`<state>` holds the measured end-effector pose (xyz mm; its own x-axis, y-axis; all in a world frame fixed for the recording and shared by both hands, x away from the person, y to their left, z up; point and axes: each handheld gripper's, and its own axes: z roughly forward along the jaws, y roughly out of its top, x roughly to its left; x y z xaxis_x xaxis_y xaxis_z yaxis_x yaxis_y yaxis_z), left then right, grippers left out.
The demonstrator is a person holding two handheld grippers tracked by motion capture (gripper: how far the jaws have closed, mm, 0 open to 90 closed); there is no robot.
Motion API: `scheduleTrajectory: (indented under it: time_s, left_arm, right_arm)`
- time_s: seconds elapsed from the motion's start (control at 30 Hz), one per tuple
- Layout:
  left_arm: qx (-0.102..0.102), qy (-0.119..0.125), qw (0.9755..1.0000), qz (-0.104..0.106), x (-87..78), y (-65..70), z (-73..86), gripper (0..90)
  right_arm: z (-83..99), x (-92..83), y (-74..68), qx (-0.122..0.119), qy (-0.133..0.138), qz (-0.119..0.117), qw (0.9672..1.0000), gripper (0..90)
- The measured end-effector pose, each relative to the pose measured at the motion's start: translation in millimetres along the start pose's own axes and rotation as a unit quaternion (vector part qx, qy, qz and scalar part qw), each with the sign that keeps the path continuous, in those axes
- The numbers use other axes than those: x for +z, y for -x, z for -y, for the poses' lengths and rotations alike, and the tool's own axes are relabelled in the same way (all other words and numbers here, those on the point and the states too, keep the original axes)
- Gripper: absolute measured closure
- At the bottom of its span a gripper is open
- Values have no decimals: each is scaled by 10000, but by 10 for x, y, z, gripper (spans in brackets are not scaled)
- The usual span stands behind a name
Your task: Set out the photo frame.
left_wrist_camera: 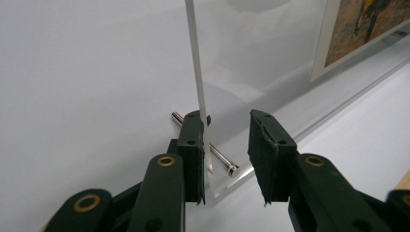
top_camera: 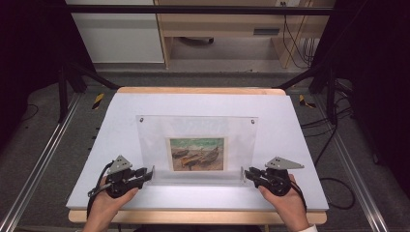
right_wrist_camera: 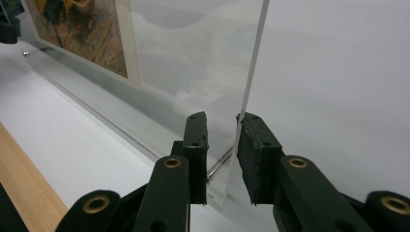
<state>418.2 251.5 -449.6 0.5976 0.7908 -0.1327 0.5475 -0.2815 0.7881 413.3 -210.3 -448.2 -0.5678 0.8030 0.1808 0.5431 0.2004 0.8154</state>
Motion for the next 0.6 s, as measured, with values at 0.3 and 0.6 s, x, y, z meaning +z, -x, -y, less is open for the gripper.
scheduleTrajectory:
  time_s: [0.3, 0.6]
  left_arm:
    - [82, -19, 10000, -42, -18, 38, 21, 670]
    - [112, -42, 9999, -27, -22, 31, 27, 671]
  right_arm:
    - [14, -8, 2, -23, -21, -8, 10000, 736]
    - [16, -7, 2, -16, -21, -18, 10000, 735]
